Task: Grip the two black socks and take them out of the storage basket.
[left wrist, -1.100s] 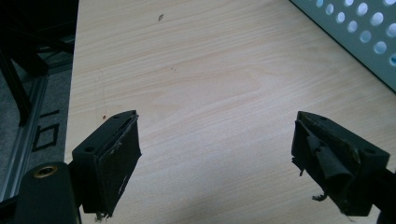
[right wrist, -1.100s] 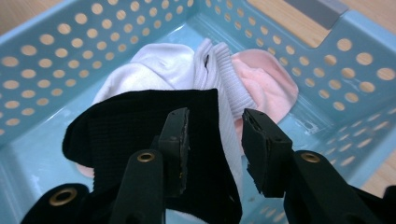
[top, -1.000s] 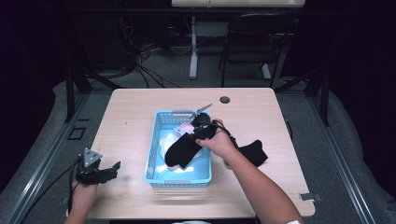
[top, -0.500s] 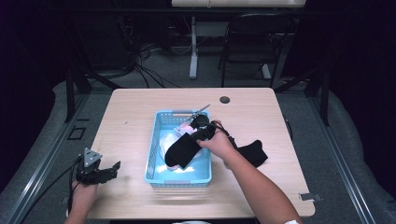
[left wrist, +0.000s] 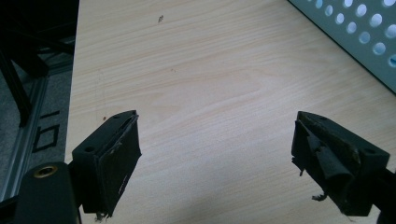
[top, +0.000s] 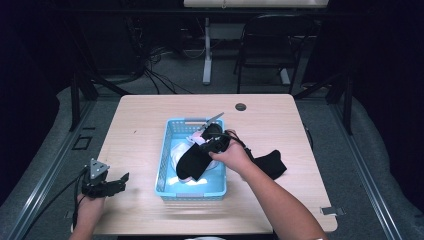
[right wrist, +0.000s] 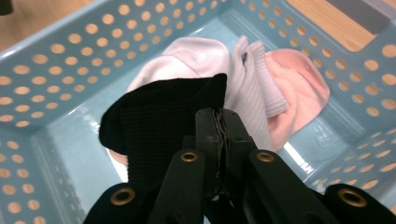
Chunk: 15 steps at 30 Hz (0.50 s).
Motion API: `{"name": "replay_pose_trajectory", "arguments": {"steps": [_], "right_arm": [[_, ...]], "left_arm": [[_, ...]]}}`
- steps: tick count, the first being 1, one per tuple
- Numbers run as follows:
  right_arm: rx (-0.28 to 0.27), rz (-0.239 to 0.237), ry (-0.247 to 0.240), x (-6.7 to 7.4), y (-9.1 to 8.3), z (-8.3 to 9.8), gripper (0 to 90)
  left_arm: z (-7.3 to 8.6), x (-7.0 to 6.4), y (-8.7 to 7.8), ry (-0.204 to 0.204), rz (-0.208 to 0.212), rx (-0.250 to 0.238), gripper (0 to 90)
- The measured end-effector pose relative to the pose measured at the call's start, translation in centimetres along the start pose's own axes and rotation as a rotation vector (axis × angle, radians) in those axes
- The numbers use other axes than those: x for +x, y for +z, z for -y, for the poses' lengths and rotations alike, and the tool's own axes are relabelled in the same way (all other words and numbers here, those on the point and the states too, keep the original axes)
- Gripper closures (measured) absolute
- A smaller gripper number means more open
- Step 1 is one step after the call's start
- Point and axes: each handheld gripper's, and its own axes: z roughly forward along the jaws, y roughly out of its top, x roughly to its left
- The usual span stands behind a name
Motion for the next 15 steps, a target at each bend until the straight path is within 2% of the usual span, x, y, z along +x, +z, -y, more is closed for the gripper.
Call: {"name": "replay_pose_trajectory", "arguments": {"steps": [1,4,12,15], "right_arm": [[-0.001,-0.004,-0.014,0.1,-0.2,-0.1,87.9],[-0.01,-0.013,-0.017,0.4,-0.7,-0.2,87.9],[-0.034,-0.031,-0.006,0.7,-2.0,-0.4,87.9],[-0.052,-0.029,-0.025,0.9,-2.7,-0.7,88.0]], "left_arm": [[0.0,0.0,0.0,0.0,0.0,0.0,15.5],[0.0,0.0,0.0,0.0,0.0,0.0,15.5],[0.0,0.0,0.0,-0.001,0.0,-0.001,15.5],[0.0,0.0,0.0,-0.001,0.0,0.0,15.5]]}}
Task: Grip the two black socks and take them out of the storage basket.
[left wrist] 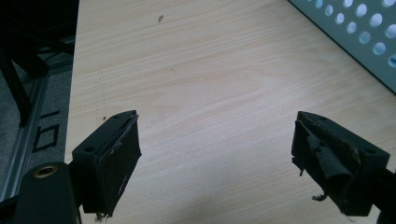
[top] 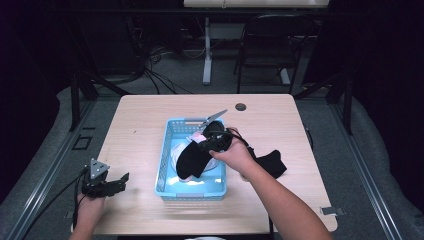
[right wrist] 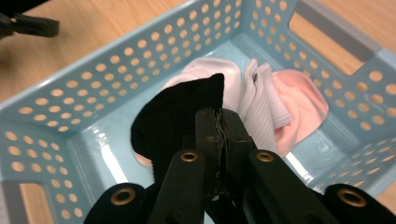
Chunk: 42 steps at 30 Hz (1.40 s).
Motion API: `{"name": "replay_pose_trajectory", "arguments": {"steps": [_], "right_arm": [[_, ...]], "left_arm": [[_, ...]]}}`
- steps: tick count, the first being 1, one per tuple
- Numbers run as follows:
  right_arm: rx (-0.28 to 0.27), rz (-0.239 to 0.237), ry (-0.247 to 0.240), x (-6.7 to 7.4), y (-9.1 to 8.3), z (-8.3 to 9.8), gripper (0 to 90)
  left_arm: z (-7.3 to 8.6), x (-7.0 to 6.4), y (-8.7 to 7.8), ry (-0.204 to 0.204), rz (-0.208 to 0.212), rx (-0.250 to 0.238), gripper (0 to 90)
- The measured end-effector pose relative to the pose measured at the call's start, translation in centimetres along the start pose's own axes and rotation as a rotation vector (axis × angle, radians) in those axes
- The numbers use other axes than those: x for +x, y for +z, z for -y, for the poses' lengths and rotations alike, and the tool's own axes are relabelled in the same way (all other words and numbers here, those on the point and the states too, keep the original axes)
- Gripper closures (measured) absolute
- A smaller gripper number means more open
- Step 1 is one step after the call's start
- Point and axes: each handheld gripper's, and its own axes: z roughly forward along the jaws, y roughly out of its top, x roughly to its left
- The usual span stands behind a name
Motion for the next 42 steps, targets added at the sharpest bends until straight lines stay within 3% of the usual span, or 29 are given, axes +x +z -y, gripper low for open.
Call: {"name": "replay_pose_trajectory", "arguments": {"steps": [15,23,33,42], "right_arm": [[-0.067,0.011,-0.074,2.3,-4.0,-2.4,88.1],[-0.095,0.021,-0.092,2.7,-5.6,-3.1,88.1],[-0.13,0.038,-0.089,2.4,-7.7,-3.1,88.2],[-0.173,0.067,-0.058,0.8,-10.1,-1.9,88.2]], "left_arm": [[0.0,0.0,0.0,-0.006,0.0,-0.001,15.5],[0.0,0.0,0.0,-0.007,0.001,0.0,15.5],[0.0,0.1,0.0,-0.007,0.001,0.001,15.5],[0.2,0.2,0.0,-0.015,-0.006,0.009,15.5]]}}
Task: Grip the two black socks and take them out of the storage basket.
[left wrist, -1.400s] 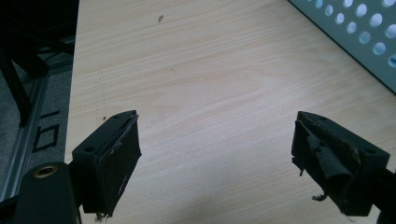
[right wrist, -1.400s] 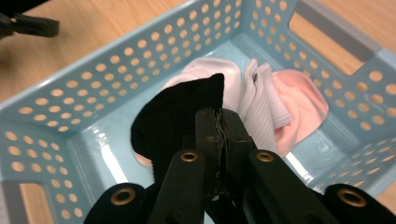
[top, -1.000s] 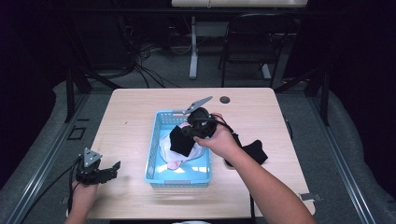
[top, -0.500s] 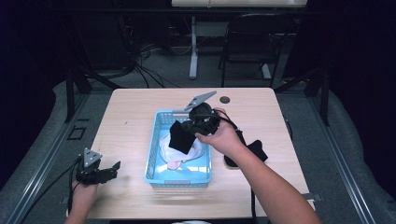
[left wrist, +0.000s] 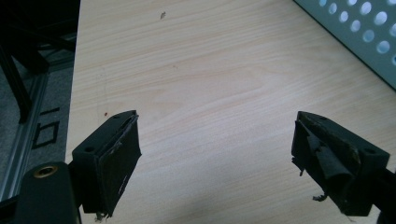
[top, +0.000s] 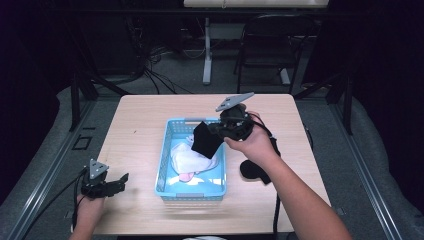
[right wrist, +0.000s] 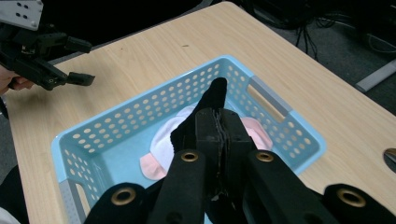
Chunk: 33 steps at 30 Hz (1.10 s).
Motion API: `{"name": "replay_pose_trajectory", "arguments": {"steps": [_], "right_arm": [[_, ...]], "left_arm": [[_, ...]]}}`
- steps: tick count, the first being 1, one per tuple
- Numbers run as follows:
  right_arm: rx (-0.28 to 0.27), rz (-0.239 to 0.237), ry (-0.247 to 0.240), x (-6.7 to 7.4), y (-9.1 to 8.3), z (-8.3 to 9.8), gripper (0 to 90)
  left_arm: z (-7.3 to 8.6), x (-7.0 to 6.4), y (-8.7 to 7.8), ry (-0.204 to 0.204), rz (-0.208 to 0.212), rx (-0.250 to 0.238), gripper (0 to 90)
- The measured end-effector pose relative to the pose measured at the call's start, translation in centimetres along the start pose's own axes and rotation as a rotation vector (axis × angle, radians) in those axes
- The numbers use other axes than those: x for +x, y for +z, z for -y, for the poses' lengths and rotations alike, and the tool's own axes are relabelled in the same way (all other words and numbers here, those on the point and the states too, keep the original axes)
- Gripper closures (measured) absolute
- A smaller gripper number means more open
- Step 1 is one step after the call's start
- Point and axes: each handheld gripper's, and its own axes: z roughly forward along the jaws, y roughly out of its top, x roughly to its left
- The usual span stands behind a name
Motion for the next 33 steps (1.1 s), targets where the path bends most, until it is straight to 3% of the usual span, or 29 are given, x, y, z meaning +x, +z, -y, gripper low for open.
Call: {"name": "replay_pose_trajectory", "arguments": {"steps": [9,19,25,33], "right_arm": [[-0.035,0.049,0.028,-1.8,-3.1,1.6,88.2],[-0.035,0.138,0.054,-2.6,-6.8,5.3,88.2],[-0.032,0.156,0.098,-3.0,-7.2,7.7,88.2],[0.006,0.174,0.137,-3.0,-6.1,10.4,88.2]], "left_arm": [[0.2,0.2,0.0,-0.011,-0.014,0.009,15.5],[0.1,0.5,0.0,-0.023,-0.022,0.003,15.5],[0.1,0.4,0.0,-0.017,-0.022,0.005,15.5],[0.1,0.5,-0.2,-0.016,-0.02,-0.003,15.5]]}}
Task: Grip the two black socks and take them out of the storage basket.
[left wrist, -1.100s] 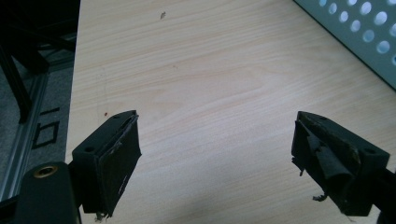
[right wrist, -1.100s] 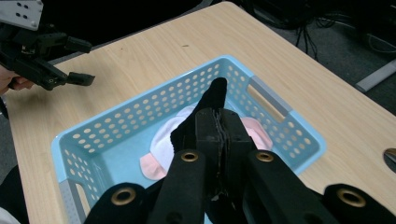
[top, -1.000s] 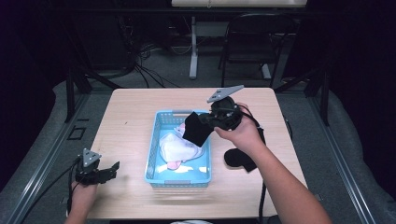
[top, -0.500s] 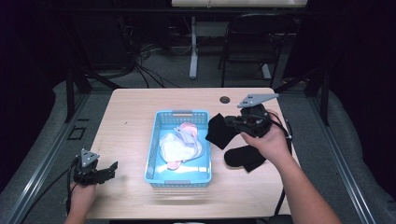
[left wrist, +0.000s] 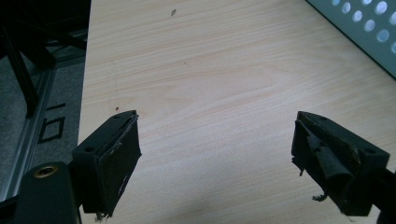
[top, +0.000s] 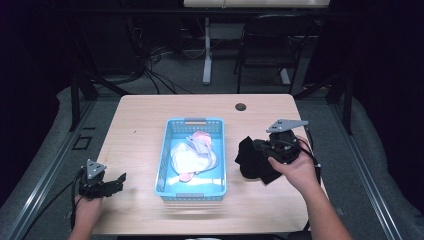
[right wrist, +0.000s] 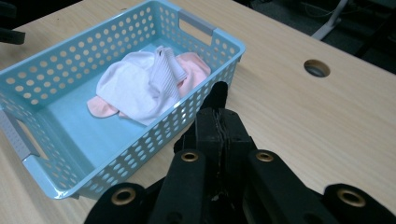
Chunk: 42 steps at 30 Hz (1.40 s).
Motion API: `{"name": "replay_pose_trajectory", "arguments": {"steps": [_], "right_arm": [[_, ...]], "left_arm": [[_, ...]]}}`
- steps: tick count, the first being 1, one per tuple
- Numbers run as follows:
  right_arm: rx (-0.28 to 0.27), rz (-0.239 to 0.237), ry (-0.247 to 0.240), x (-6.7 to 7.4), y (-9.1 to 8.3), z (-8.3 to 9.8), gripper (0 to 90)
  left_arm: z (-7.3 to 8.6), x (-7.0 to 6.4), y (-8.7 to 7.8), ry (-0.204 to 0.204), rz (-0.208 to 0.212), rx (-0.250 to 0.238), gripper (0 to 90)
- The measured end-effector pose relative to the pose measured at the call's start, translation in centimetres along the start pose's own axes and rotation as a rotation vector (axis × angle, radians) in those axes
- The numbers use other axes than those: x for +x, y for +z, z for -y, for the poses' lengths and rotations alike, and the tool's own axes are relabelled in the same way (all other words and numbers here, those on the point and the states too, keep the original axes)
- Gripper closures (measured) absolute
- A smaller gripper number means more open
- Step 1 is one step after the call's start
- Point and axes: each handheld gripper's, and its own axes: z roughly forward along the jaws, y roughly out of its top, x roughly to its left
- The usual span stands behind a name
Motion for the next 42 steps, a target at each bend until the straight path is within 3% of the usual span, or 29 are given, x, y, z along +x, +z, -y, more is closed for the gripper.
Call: {"name": "replay_pose_trajectory", "arguments": {"steps": [7,11,14,19,25,28,34,37,42], "right_arm": [[0.042,0.019,0.033,-0.6,1.4,2.1,88.2],[0.044,0.035,0.089,-1.8,2.1,3.5,88.2],[0.067,0.093,0.113,-2.8,2.7,4.8,88.1],[0.109,0.126,0.185,-4.7,4.0,7.2,87.9],[0.114,0.143,0.264,-6.3,4.4,9.1,86.5],[0.096,0.146,0.296,-6.6,4.5,9.9,81.3],[0.078,0.194,0.294,-6.7,4.5,10.5,70.9],[0.048,0.194,0.307,-6.5,4.4,10.5,66.7],[0.035,0.187,0.282,-5.8,4.4,10.2,63.3]], "left_arm": [[0.0,0.1,0.0,0.001,0.001,0.001,15.5],[0.0,0.0,0.1,0.001,0.001,0.0,15.5],[0.0,0.0,0.1,0.0,0.002,0.001,15.5],[-0.1,-0.2,0.1,0.005,0.004,-0.003,15.5],[-0.2,-0.1,0.1,0.007,0.009,0.0,15.5],[-0.2,-0.2,0.2,0.008,0.01,-0.003,15.5],[-0.2,-0.2,0.3,0.011,0.012,-0.004,15.5],[-0.2,-0.3,0.3,0.01,0.013,-0.004,15.5],[-0.3,-0.3,0.3,0.012,0.014,-0.004,15.5]]}}
